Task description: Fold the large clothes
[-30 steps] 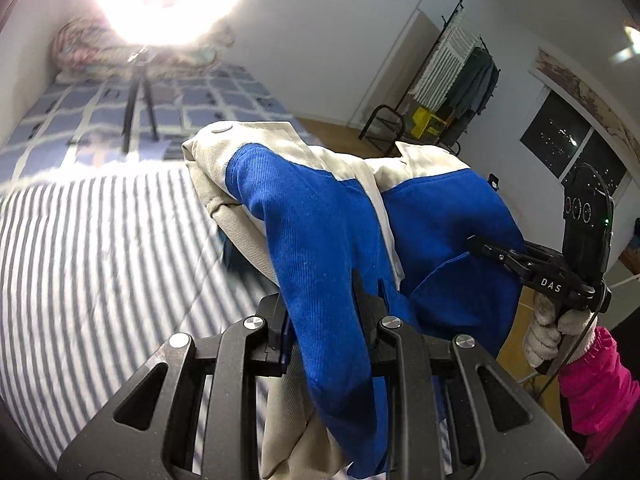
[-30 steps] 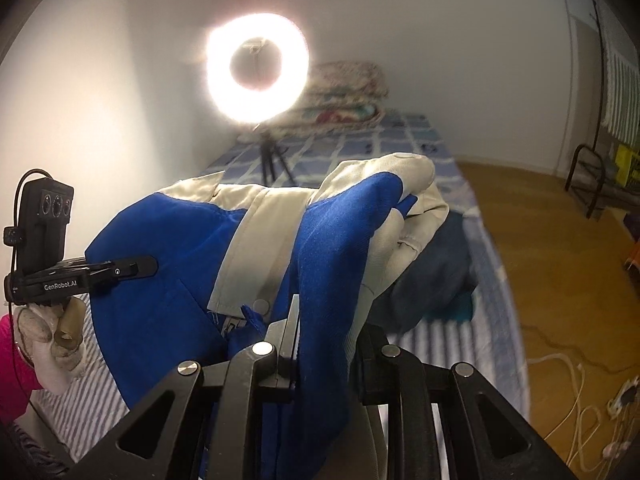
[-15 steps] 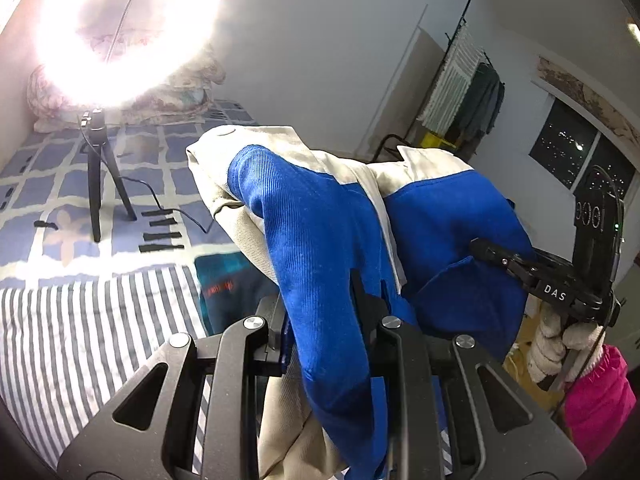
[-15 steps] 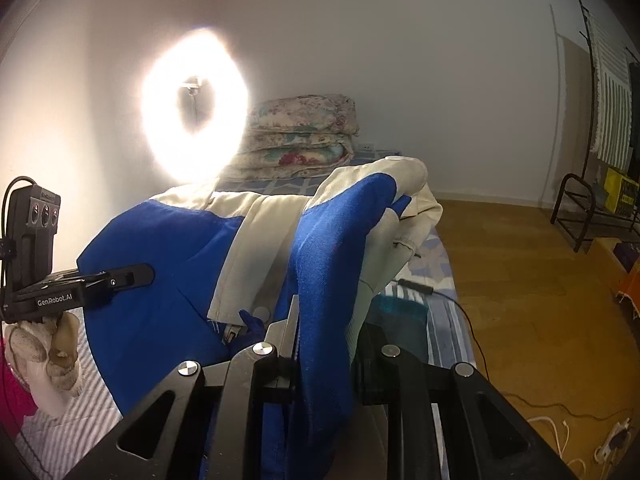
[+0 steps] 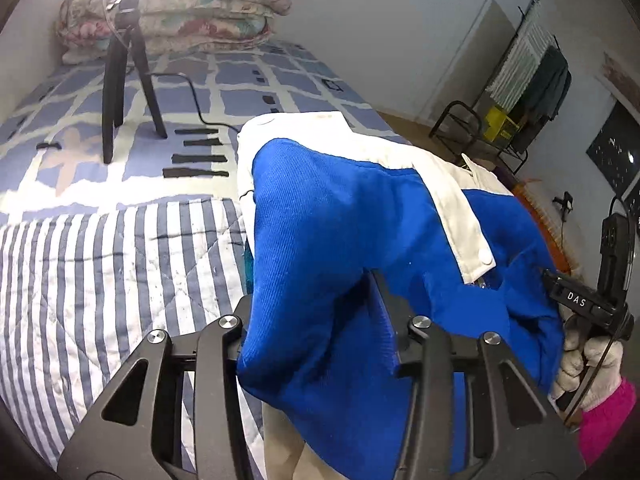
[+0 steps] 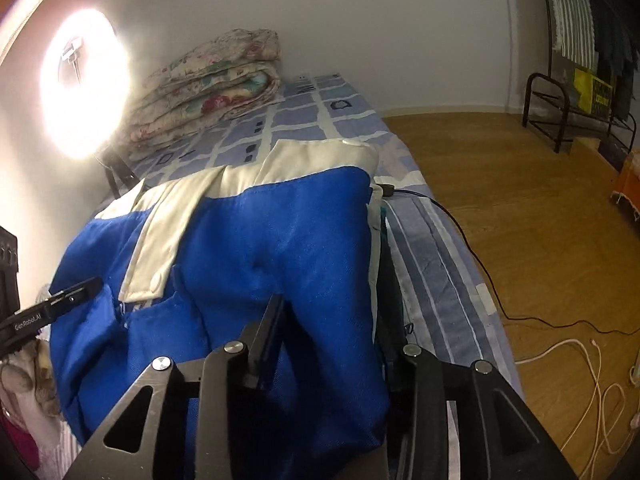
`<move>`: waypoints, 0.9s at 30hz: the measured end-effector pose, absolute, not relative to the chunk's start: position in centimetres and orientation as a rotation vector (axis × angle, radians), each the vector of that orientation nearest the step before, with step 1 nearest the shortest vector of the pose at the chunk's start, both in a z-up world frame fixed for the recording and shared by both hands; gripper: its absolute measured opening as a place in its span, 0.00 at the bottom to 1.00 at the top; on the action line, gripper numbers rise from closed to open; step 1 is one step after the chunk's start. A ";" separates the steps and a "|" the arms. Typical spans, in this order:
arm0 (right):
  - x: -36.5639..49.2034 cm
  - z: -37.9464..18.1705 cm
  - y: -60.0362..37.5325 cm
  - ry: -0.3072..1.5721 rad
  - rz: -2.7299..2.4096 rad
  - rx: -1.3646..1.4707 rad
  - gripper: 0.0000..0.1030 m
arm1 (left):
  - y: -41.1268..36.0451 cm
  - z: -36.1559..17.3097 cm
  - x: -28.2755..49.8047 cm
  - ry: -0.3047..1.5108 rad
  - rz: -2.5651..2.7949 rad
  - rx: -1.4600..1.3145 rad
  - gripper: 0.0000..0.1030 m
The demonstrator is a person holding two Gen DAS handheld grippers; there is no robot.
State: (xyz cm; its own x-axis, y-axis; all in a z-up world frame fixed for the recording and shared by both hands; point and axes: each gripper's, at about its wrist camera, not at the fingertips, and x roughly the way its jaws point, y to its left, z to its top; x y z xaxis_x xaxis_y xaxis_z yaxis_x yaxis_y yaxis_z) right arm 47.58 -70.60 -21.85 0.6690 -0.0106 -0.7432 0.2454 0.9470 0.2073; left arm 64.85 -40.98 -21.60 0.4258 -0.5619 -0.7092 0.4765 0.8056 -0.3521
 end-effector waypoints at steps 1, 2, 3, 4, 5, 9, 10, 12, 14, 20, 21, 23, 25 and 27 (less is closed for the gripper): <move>47.8 -21.6 -70.7 0.824 -0.150 0.301 0.38 | -40.9 -21.5 64.6 0.926 -0.647 -0.102 0.44; 47.6 -21.1 -70.7 0.817 -0.162 0.292 0.38 | -40.7 -21.3 64.4 0.923 -0.638 -0.099 0.44; 47.2 -20.5 -70.9 0.805 -0.177 0.290 0.38 | -40.5 -20.9 64.1 0.922 -0.629 -0.087 0.44; 47.3 -20.0 -71.1 0.794 -0.178 0.291 0.41 | -40.2 -20.3 63.5 0.914 -0.623 -0.079 0.44; 46.6 -19.1 -71.1 0.772 -0.178 0.298 0.41 | -39.8 -19.6 63.0 0.898 -0.621 -0.077 0.44; 44.0 -15.6 -70.1 0.727 -0.174 0.315 0.41 | -37.9 -16.0 60.0 0.843 -0.634 -0.072 0.44; 43.0 -14.4 -69.4 0.715 -0.163 0.308 0.41 | -37.5 -15.2 59.3 0.836 -0.637 -0.069 0.44; 41.7 -12.5 -68.2 0.707 -0.152 0.293 0.41 | -36.8 -13.4 57.7 0.816 -0.648 -0.059 0.44; 40.4 -10.7 -66.9 0.696 -0.137 0.279 0.41 | -36.0 -11.4 55.7 0.792 -0.659 -0.049 0.44; 35.5 -4.8 -62.6 0.663 -0.121 0.210 0.41 | -33.7 -5.0 49.2 0.739 -0.689 -0.045 0.44; 34.6 -4.0 -62.0 0.657 -0.123 0.201 0.41 | -33.2 -3.8 47.9 0.724 -0.693 -0.042 0.44; 32.4 -1.7 -60.6 0.641 -0.127 0.184 0.41 | -32.4 -1.7 45.5 0.700 -0.702 -0.040 0.44; 30.1 0.3 -59.3 0.620 -0.124 0.175 0.41 | -31.5 0.1 43.4 0.681 -0.709 -0.048 0.44; 28.1 1.9 -58.3 0.601 -0.124 0.165 0.41 | -30.4 2.0 40.8 0.659 -0.711 -0.059 0.44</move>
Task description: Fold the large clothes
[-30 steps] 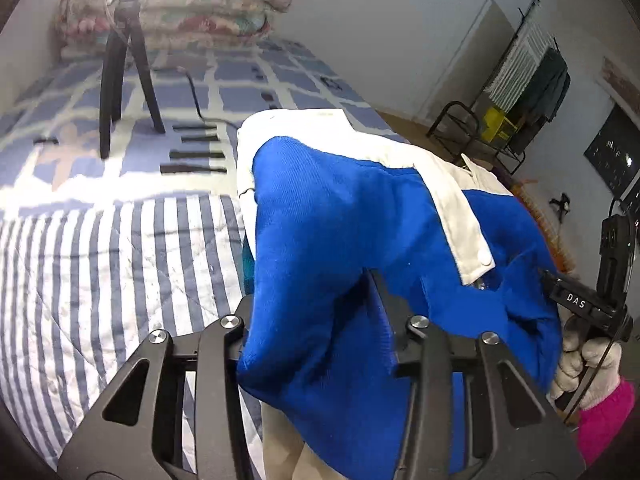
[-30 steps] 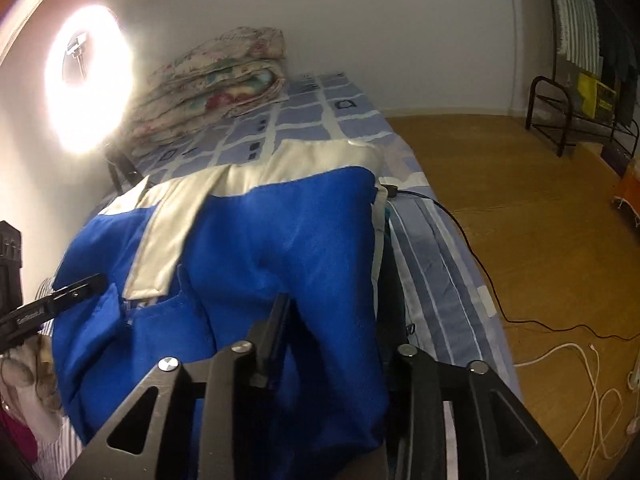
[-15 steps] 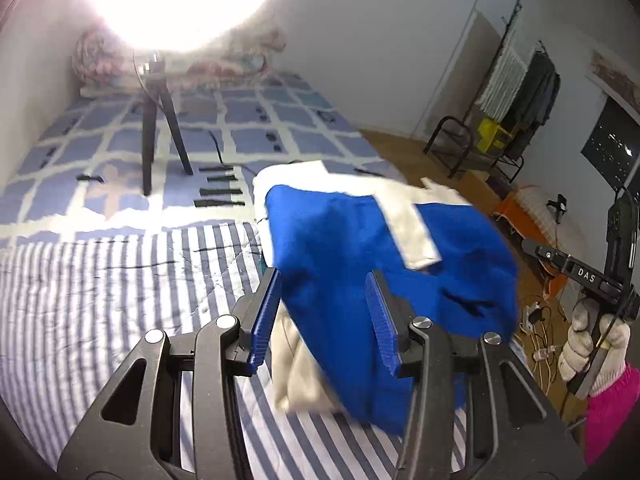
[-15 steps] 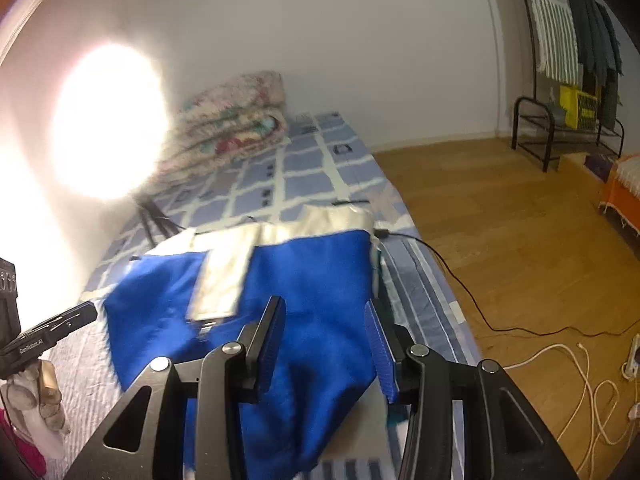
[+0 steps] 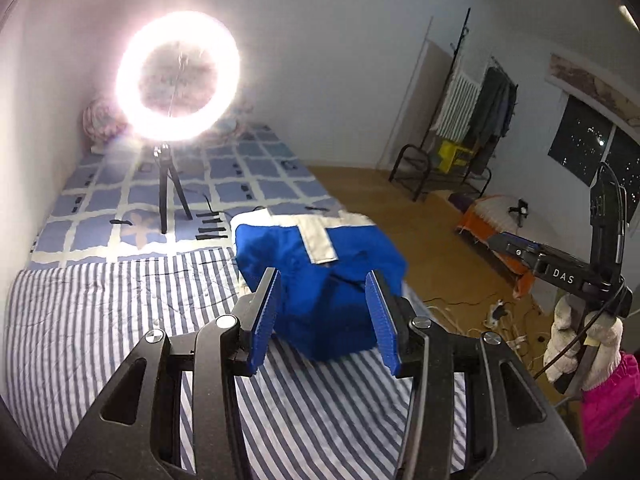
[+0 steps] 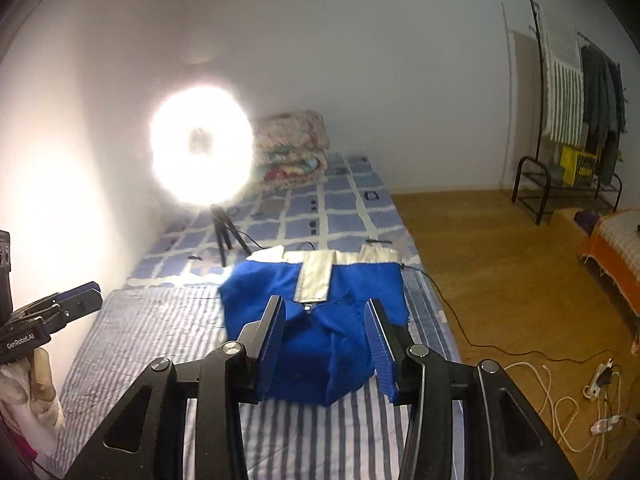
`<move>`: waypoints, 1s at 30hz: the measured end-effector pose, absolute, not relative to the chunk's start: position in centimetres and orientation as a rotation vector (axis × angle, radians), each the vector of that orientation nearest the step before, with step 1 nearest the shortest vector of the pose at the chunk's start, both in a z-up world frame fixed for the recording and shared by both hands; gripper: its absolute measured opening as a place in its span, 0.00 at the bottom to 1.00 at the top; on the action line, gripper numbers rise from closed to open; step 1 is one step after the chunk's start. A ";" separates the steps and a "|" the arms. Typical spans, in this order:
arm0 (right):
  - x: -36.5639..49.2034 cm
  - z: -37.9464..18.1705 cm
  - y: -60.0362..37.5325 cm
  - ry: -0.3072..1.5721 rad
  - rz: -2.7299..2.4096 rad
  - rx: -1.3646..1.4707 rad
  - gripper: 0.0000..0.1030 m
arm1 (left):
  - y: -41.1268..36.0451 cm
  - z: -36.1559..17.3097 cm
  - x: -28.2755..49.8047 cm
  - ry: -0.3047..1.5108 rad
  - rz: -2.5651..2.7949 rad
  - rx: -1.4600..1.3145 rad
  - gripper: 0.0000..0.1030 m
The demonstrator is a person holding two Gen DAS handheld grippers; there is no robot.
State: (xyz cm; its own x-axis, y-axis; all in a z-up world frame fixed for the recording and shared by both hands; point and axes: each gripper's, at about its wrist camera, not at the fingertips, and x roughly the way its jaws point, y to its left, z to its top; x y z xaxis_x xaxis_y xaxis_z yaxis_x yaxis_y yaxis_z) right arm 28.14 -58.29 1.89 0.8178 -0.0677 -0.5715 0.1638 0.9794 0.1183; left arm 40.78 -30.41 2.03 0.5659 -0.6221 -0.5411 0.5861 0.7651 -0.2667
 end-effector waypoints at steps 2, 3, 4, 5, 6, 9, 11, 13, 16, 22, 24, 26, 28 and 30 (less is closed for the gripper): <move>25.3 3.9 -56.8 0.579 -0.129 0.148 0.41 | -29.4 3.6 38.4 0.638 -0.714 -0.065 0.44; 24.1 4.6 -56.1 0.569 -0.125 0.148 0.41 | -28.8 4.4 37.1 0.624 -0.714 -0.066 0.44; 22.8 5.2 -55.5 0.559 -0.121 0.148 0.41 | -28.4 4.9 36.1 0.614 -0.714 -0.065 0.44; 21.7 5.7 -54.9 0.553 -0.122 0.148 0.41 | -27.9 5.6 34.6 0.602 -0.718 -0.062 0.44; 20.6 6.0 -54.4 0.545 -0.120 0.153 0.42 | -27.3 6.2 33.2 0.590 -0.718 -0.059 0.44; 16.8 6.4 -52.7 0.532 -0.092 0.177 0.46 | -25.8 7.6 28.9 0.538 -0.721 -0.038 0.44; 14.2 6.0 -51.4 0.526 -0.084 0.176 0.47 | -24.8 8.0 26.3 0.511 -0.724 -0.041 0.44; 11.9 5.5 -50.3 0.518 -0.084 0.173 0.47 | -23.7 8.1 23.7 0.498 -0.733 -0.045 0.44; 9.6 4.4 -49.3 0.509 -0.074 0.198 0.49 | -22.5 8.1 20.2 0.473 -0.737 -0.028 0.44; 7.3 2.4 -47.6 0.477 -0.097 0.186 0.61 | -21.1 7.1 15.5 0.420 -0.723 0.028 0.61; 6.8 1.6 -47.0 0.455 -0.126 0.185 0.68 | -21.0 6.5 14.7 0.413 -0.716 0.044 0.63; 6.6 1.0 -46.9 0.438 -0.148 0.198 0.75 | -21.0 6.0 14.3 0.420 -0.718 0.064 0.67; 6.7 0.6 -46.9 0.435 -0.156 0.205 0.80 | -20.9 5.5 14.1 0.420 -0.714 0.070 0.74; 6.9 0.4 -46.9 0.433 -0.179 0.182 0.85 | -20.6 5.1 14.2 0.408 -0.704 0.058 0.83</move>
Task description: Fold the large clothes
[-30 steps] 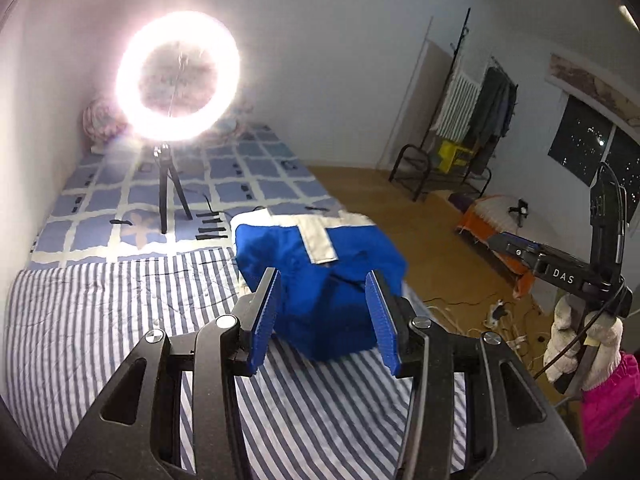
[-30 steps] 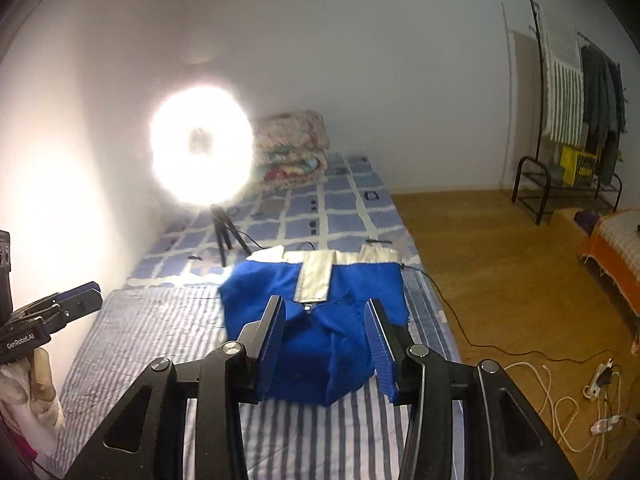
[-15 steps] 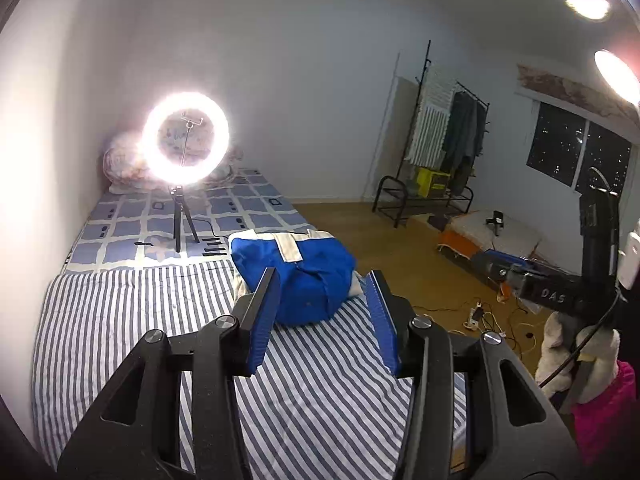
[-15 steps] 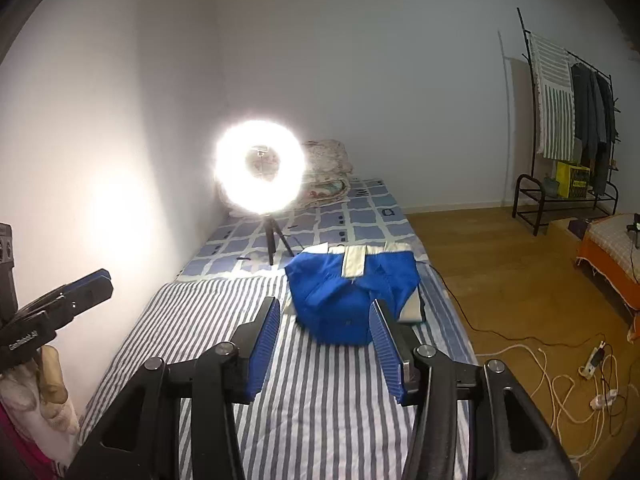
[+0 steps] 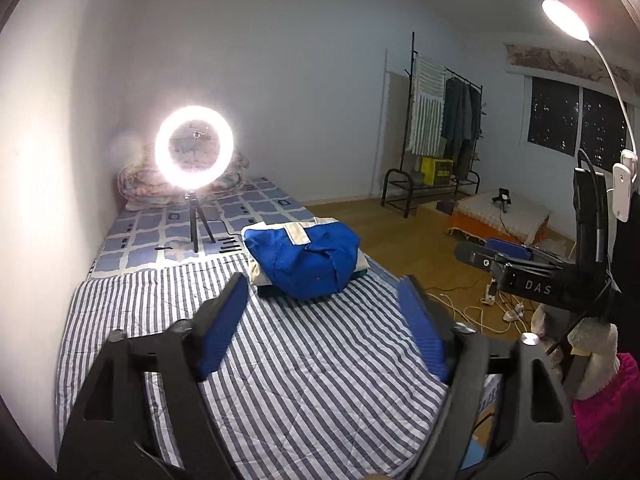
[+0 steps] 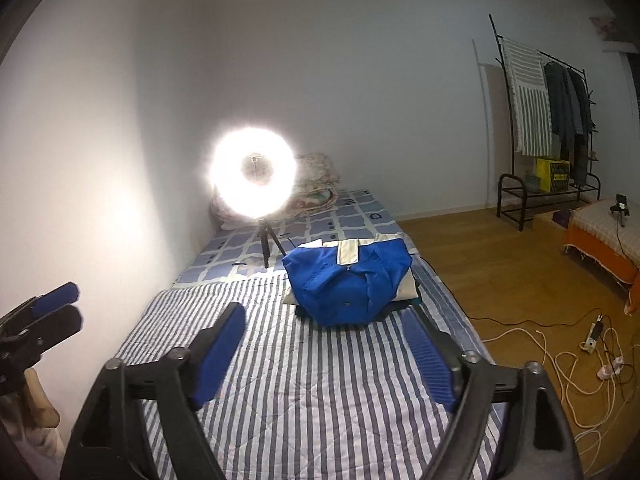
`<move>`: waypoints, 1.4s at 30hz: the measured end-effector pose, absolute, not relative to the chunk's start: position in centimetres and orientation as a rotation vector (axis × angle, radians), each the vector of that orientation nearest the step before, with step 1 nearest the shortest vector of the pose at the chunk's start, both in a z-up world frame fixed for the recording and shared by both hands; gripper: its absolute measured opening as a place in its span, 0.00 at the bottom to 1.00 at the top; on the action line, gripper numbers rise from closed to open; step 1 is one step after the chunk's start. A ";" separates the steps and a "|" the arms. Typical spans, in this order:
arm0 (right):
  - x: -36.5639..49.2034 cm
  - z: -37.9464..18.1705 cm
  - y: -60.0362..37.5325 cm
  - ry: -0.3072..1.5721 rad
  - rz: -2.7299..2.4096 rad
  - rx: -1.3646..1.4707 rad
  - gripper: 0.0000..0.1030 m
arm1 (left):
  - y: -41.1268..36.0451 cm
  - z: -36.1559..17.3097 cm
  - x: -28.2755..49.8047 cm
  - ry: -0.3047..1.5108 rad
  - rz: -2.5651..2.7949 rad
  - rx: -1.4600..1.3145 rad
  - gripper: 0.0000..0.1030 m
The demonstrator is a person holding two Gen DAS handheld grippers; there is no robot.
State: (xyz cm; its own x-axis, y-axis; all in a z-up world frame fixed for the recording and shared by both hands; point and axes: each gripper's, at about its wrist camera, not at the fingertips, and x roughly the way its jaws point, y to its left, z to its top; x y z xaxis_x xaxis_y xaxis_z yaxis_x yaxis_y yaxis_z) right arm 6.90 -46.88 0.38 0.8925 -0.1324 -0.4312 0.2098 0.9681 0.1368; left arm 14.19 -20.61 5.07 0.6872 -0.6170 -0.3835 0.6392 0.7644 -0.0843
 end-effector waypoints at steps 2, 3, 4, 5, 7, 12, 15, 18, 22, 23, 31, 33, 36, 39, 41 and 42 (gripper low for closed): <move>6.7 0.2 -46.8 0.417 -0.205 0.170 0.91 | -20.2 4.6 14.3 0.401 -0.690 0.044 0.92; 6.7 0.1 -46.9 0.411 -0.213 0.172 0.94 | -20.1 4.2 14.4 0.400 -0.684 0.045 0.94; 6.7 -0.2 -47.0 0.400 -0.231 0.180 1.00 | -20.0 4.0 14.5 0.399 -0.678 0.049 0.97; 6.7 -0.3 -47.0 0.394 -0.235 0.183 1.00 | -20.0 3.7 14.5 0.399 -0.664 0.057 0.98; 7.0 -0.7 -47.1 0.401 -0.237 0.182 1.00 | -19.9 3.2 14.6 0.400 -0.644 0.064 0.99; 7.1 -1.9 -46.7 0.417 -0.239 0.159 1.00 | -19.6 2.4 15.0 0.439 -0.624 0.065 1.00; 7.3 -2.4 -46.6 0.429 -0.237 0.155 1.00 | -19.7 2.0 15.1 0.450 -0.610 0.080 1.00; 7.3 -2.8 -46.2 0.435 -0.236 0.137 1.00 | -19.8 1.6 15.1 0.453 -0.587 0.086 1.00; 7.4 -3.1 -45.7 0.440 -0.232 0.107 1.00 | -20.2 1.1 15.1 0.468 -0.553 0.114 1.00; 7.4 -3.1 -45.6 0.441 -0.231 0.103 1.00 | -20.2 1.0 15.0 0.468 -0.551 0.119 1.00; 7.5 -3.2 -45.7 0.439 -0.226 0.112 1.00 | -20.2 0.8 14.8 0.466 -0.546 0.125 1.00; 7.4 -3.2 -45.8 0.440 -0.226 0.114 1.00 | -20.2 0.8 14.9 0.467 -0.546 0.125 1.00; 7.4 -3.2 -45.9 0.438 -0.226 0.119 1.00 | -20.1 0.8 14.8 0.460 -0.540 0.124 1.00; 7.3 -3.2 -45.9 0.437 -0.225 0.121 1.00 | -20.0 0.8 15.0 0.459 -0.539 0.119 1.00; 7.3 -3.2 -45.9 0.437 -0.223 0.121 1.00 | -19.9 0.8 15.0 0.460 -0.539 0.118 1.00; 7.3 -3.2 -45.8 0.437 -0.223 0.120 1.00 | -19.9 0.8 15.0 0.460 -0.541 0.119 1.00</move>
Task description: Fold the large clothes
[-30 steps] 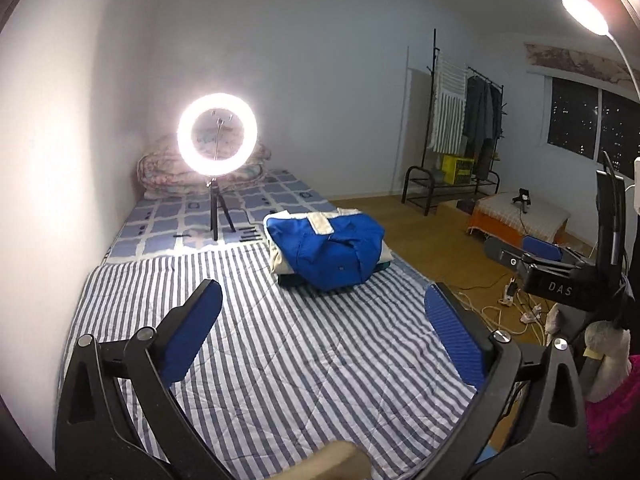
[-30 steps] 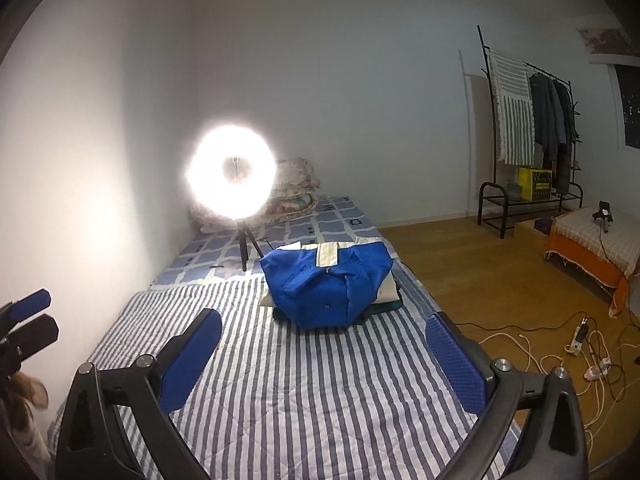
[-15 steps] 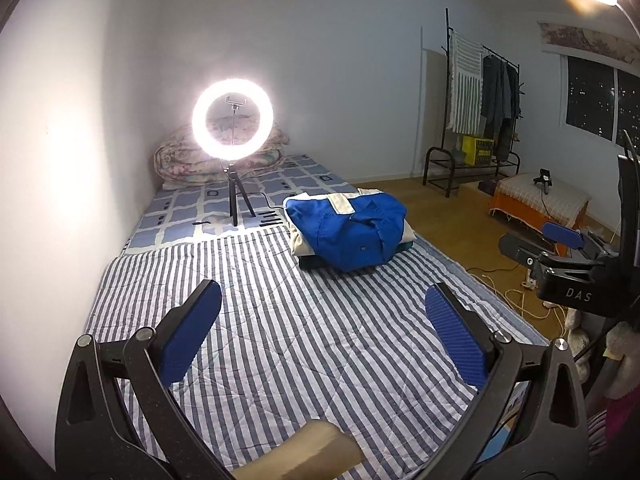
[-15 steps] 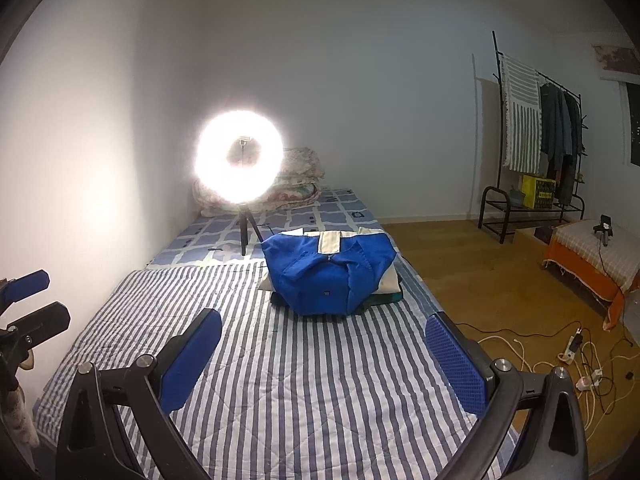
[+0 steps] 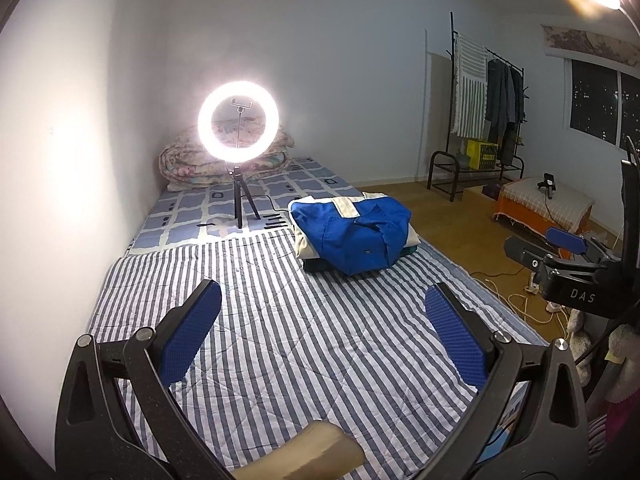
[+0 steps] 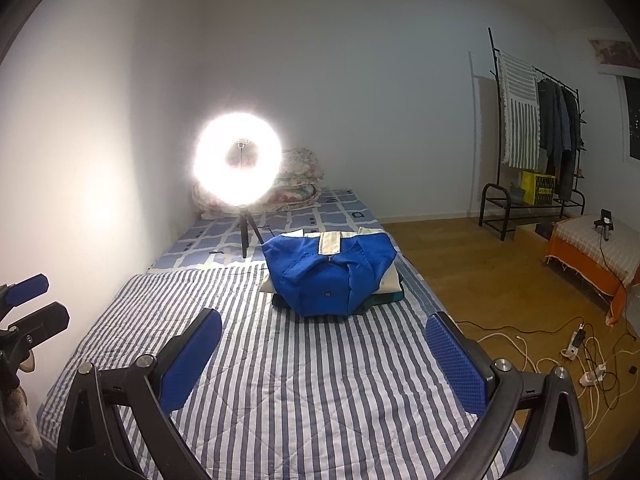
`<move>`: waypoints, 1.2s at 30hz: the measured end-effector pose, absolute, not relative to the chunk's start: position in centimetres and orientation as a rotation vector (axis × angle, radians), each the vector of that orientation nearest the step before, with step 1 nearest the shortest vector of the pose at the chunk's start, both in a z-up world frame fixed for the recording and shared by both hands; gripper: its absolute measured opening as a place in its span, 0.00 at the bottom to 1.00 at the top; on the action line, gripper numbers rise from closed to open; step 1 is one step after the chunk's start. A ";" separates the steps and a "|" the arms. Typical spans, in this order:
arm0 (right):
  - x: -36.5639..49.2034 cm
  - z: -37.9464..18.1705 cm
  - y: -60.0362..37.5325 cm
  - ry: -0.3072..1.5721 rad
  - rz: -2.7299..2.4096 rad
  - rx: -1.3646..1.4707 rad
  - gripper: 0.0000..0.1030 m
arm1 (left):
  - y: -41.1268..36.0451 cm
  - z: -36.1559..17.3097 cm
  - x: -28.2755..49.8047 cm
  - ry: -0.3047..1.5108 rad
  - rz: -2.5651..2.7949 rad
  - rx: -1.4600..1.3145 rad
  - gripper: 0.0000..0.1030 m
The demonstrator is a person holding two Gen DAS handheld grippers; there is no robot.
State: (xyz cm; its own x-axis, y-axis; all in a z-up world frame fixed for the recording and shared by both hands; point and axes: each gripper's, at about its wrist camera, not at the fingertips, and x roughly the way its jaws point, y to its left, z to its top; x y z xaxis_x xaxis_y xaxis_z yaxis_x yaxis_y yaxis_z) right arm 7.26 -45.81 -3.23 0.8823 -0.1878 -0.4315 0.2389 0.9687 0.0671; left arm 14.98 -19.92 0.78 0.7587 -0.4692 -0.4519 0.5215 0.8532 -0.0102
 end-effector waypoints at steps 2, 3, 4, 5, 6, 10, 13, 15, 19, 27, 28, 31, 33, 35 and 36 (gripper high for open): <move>7.2 -3.2 -45.7 0.438 -0.220 0.116 1.00 | -19.9 0.8 15.0 0.460 -0.542 0.121 1.00; 7.2 -3.2 -45.7 0.438 -0.219 0.114 1.00 | -19.9 0.8 14.9 0.463 -0.545 0.121 1.00; 7.2 -3.2 -45.7 0.438 -0.218 0.111 1.00 | -19.9 0.9 14.8 0.464 -0.545 0.120 1.00; 7.3 -3.2 -45.7 0.439 -0.216 0.110 1.00 | -20.0 0.9 14.8 0.465 -0.545 0.119 1.00; 7.2 -3.2 -45.7 0.439 -0.214 0.110 1.00 | -20.0 0.9 14.7 0.465 -0.546 0.119 1.00; 7.3 -3.2 -45.8 0.439 -0.205 0.111 1.00 | -20.1 1.0 14.6 0.464 -0.542 0.117 1.00; 7.3 -3.1 -46.0 0.437 -0.207 0.111 1.00 | -20.1 1.0 14.6 0.466 -0.544 0.120 1.00; 7.3 -3.1 -46.0 0.437 -0.205 0.112 1.00 | -20.2 1.0 14.6 0.467 -0.543 0.120 1.00; 7.2 -3.1 -46.0 0.439 -0.205 0.108 1.00 | -20.2 1.0 14.5 0.465 -0.544 0.120 1.00; 7.1 -3.0 -45.9 0.437 -0.203 0.094 1.00 | -20.3 1.0 14.3 0.466 -0.548 0.116 1.00; 7.2 -3.1 -46.0 0.438 -0.199 0.092 1.00 | -20.3 0.9 14.3 0.468 -0.549 0.117 1.00; 7.2 -3.1 -45.9 0.440 -0.192 0.087 1.00 | -20.5 0.8 14.2 0.472 -0.552 0.123 1.00; 7.2 -3.1 -45.8 0.442 -0.189 0.086 1.00 | -20.7 0.7 14.0 0.471 -0.555 0.129 1.00; 7.2 -3.1 -45.8 0.444 -0.186 0.087 1.00 | -20.7 0.6 13.9 0.466 -0.556 0.137 1.00; 7.2 -3.1 -45.8 0.444 -0.185 0.087 1.00 | -20.8 0.5 13.7 0.461 -0.552 0.140 1.00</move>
State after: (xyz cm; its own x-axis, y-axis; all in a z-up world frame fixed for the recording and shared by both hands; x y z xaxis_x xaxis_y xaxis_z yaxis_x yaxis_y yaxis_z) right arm 7.20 -45.83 -3.13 0.8865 -0.1590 -0.4346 0.1969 0.9795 0.0434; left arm 13.68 -20.82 0.53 0.7528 -0.4730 -0.4579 0.5345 0.8451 0.0057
